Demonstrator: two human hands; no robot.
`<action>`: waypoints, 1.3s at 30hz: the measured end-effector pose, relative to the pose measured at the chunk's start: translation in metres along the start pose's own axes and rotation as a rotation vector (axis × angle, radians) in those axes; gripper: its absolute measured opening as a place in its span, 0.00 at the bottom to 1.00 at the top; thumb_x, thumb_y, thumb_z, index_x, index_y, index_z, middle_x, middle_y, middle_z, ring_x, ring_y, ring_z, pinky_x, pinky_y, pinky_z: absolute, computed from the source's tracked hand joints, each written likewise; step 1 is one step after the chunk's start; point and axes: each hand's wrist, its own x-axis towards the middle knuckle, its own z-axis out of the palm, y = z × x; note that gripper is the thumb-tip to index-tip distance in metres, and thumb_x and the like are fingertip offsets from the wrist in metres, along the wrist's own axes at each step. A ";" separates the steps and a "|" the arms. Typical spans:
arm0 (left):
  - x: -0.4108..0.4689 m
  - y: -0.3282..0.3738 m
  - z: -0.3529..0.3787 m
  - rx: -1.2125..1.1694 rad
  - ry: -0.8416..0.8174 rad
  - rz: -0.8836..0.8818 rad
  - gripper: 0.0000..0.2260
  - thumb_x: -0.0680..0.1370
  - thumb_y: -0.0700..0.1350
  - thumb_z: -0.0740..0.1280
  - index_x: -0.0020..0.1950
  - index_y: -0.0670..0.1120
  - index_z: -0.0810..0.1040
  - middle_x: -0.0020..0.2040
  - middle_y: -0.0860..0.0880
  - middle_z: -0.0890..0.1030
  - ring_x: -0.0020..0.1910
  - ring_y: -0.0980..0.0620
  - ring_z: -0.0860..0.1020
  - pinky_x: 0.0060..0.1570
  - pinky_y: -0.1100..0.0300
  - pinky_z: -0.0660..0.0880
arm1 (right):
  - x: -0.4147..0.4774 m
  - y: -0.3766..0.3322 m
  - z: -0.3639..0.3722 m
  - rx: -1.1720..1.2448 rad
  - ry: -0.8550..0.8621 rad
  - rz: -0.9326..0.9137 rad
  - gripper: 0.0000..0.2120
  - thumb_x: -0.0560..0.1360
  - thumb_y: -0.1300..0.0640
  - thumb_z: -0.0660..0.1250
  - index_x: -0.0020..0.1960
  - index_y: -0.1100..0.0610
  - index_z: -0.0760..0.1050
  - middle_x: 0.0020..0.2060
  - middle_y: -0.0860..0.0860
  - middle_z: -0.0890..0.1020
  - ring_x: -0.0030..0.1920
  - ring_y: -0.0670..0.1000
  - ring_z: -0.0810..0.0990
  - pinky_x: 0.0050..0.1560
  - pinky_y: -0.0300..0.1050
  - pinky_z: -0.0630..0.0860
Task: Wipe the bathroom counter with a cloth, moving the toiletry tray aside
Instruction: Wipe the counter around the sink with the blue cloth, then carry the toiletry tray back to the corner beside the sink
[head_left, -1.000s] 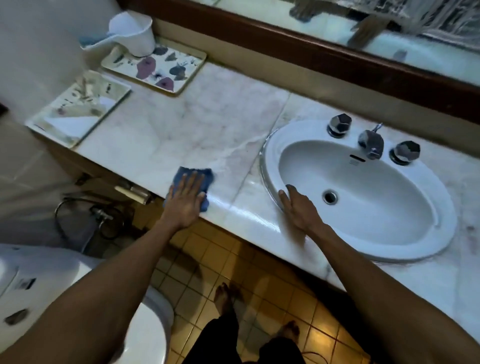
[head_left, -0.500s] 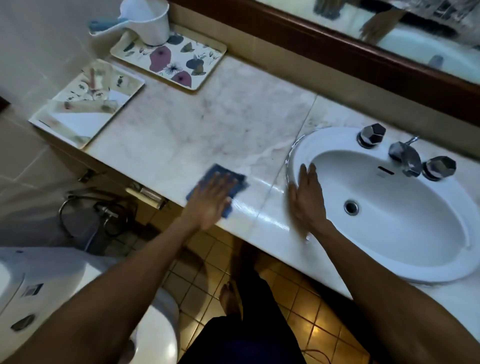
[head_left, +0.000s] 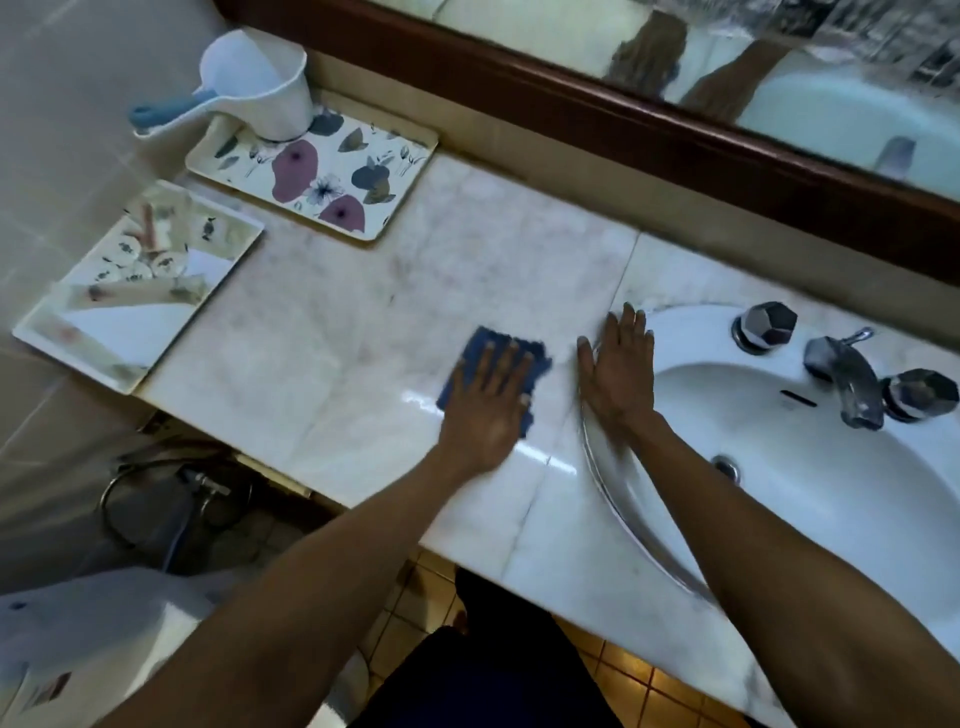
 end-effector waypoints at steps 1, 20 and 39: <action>-0.005 -0.005 0.001 -0.004 -0.037 0.082 0.23 0.86 0.50 0.52 0.82 0.47 0.57 0.82 0.47 0.57 0.82 0.45 0.51 0.77 0.40 0.51 | 0.015 -0.002 -0.002 -0.024 -0.020 -0.002 0.31 0.83 0.44 0.49 0.79 0.64 0.53 0.80 0.60 0.51 0.80 0.58 0.46 0.79 0.54 0.42; 0.104 -0.136 -0.089 -0.308 -0.012 -0.196 0.19 0.84 0.52 0.54 0.71 0.46 0.74 0.70 0.45 0.76 0.69 0.42 0.73 0.68 0.46 0.69 | 0.082 -0.058 0.005 0.252 0.025 0.136 0.26 0.83 0.45 0.52 0.72 0.60 0.67 0.75 0.62 0.65 0.76 0.61 0.61 0.75 0.58 0.58; -0.134 -0.358 -0.193 -0.348 0.594 -1.192 0.20 0.81 0.47 0.64 0.72 0.43 0.71 0.70 0.38 0.69 0.70 0.39 0.68 0.69 0.49 0.67 | 0.135 -0.399 0.049 0.458 -0.256 -0.454 0.16 0.83 0.51 0.56 0.56 0.62 0.75 0.52 0.61 0.83 0.54 0.62 0.80 0.47 0.44 0.67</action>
